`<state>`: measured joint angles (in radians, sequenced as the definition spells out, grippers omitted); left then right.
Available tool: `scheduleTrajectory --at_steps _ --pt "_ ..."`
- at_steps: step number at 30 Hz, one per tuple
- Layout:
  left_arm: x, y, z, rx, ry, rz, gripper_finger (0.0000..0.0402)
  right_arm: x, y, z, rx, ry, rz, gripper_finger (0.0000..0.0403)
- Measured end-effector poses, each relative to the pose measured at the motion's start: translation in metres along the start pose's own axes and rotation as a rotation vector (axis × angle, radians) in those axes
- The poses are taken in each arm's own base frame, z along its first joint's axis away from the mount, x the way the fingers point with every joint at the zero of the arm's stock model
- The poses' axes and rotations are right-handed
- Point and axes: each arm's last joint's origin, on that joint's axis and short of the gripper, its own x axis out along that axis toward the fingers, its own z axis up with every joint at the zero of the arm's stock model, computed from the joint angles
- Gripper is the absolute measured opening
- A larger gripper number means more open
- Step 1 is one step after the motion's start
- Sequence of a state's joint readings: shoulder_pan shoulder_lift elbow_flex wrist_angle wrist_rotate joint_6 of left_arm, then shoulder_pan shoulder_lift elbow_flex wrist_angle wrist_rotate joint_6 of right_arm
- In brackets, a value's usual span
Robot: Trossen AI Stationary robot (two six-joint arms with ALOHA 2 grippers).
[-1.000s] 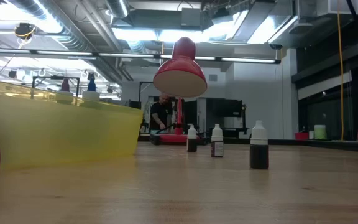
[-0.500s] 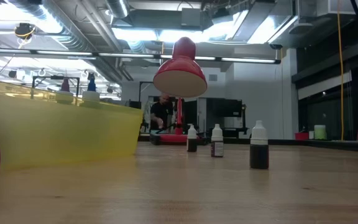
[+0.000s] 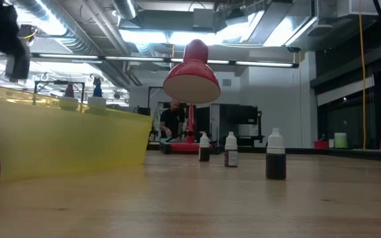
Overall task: Pick & Place food coloring
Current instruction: Put the small blue food coloring bottle into the yellow bin
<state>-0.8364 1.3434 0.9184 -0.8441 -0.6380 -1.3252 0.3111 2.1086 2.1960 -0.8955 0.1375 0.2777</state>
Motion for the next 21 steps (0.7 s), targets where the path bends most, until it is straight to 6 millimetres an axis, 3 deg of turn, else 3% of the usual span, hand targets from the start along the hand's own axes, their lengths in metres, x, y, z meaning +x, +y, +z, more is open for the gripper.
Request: scheduleTrajectory --at_steps 8,21 --pt "0.036 -0.01 -0.025 0.011 0.015 0.058 0.0058 0.0 0.0 0.0 -0.002 -0.001 0.0 0.0213" --pt "0.067 -0.027 -0.05 0.014 0.059 0.06 0.0058 0.0 0.001 0.0 -0.023 -0.004 0.002 0.0213"
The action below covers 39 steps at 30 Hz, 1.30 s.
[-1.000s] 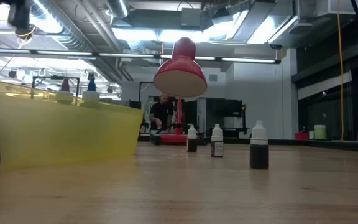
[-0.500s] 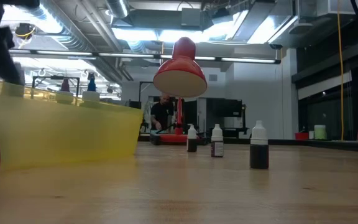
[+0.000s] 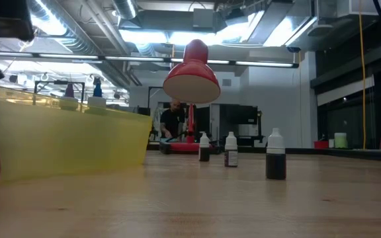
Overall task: Pick & Place food coloring
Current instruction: Put the small blue food coloring bottle into the yellow bin, then put the small red food coloring bottle into the yellow bin
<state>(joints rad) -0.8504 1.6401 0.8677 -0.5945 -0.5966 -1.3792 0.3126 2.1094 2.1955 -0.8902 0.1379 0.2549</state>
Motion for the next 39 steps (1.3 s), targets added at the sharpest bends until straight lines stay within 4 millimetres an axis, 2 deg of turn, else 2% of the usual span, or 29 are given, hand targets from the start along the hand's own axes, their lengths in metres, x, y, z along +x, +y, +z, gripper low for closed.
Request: scheduleTrajectory --at_steps 8,22,27,31,39 --pt "0.002 -0.001 -0.004 0.005 0.021 -0.001 0.0063 0.0 0.0 0.0 -0.002 -0.004 0.001 0.0213" --pt "0.001 -0.001 -0.003 0.015 0.035 -0.009 0.0129 0.0 0.0 0.001 -0.022 -0.006 0.001 0.0213" --pt "-0.009 0.003 0.006 0.002 -0.027 -0.014 0.0152 0.0 0.0 0.0 0.004 -0.006 -0.001 0.0213" --pt "-0.021 0.011 0.015 -0.01 -0.046 -0.014 0.017 -0.003 0.002 -0.004 0.023 0.016 -0.075 0.0213" --pt "-0.049 0.022 0.038 0.015 -0.077 -0.111 0.0182 -0.02 0.025 -0.029 0.007 0.115 -0.296 0.0213"
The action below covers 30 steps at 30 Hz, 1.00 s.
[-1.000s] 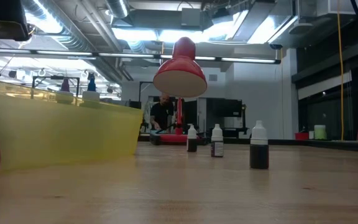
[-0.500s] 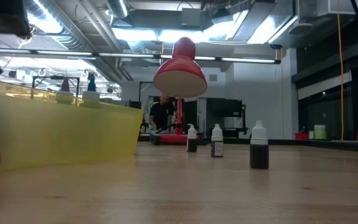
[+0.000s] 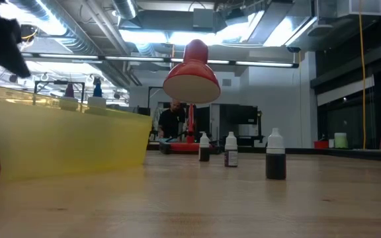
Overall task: Pick & Place food coloring
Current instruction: Put the small red food coloring bottle into the yellow bin
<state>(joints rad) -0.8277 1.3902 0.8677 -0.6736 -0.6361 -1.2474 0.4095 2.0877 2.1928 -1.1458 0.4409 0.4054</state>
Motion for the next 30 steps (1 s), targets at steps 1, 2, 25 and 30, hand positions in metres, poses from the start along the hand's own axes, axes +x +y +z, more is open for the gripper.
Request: scheduleTrajectory --at_steps 1,2,25,30 --pt "-0.003 0.001 0.003 0.003 -0.005 -0.011 0.0182 -0.003 0.003 -0.005 0.004 0.01 -0.029 0.0213" --pt "-0.006 0.003 0.006 0.003 -0.011 -0.023 0.0182 -0.006 0.007 -0.01 0.006 0.028 -0.063 0.0213" --pt "-0.05 0.03 0.055 -0.062 -0.153 -0.207 0.0183 0.004 0.098 -0.193 0.389 -0.042 -0.43 0.0213" --pt "-0.054 0.032 0.056 -0.069 -0.161 -0.222 0.0183 0.028 0.109 -0.226 0.425 -0.124 -0.348 0.0213"
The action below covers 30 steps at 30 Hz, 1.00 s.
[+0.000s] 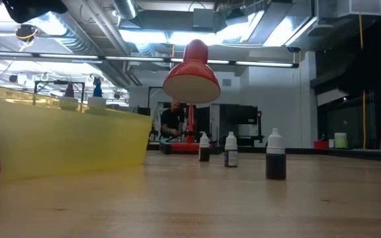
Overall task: Pick & Place food coloring
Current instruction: Put the small red food coloring bottle into the yellow bin
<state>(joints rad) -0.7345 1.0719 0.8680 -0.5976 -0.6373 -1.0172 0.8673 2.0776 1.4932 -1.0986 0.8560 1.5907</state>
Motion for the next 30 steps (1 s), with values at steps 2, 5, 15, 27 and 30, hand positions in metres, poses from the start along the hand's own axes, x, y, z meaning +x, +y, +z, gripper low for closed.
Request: scheduleTrajectory --at_steps 2,5,15,27,30 --pt "-0.001 0.0 0.0 -0.004 -0.001 -0.002 0.0183 0.008 -0.001 -0.013 0.024 -0.028 0.032 0.0213" --pt "-0.001 0.0 0.001 -0.018 -0.003 -0.006 0.0183 0.023 -0.006 -0.029 0.05 -0.044 0.057 0.0213" --pt "-0.001 -0.004 0.003 -0.038 -0.027 -0.044 0.0183 0.067 -0.023 -0.053 -0.004 -0.149 0.102 0.0213" --pt "-0.001 -0.004 0.004 -0.043 -0.047 -0.031 0.0182 0.102 -0.022 -0.04 -0.039 -0.18 0.197 0.0213" --pt "-0.001 -0.004 0.004 -0.039 -0.048 -0.03 0.0182 0.105 -0.022 -0.038 -0.046 -0.165 0.206 0.0213"
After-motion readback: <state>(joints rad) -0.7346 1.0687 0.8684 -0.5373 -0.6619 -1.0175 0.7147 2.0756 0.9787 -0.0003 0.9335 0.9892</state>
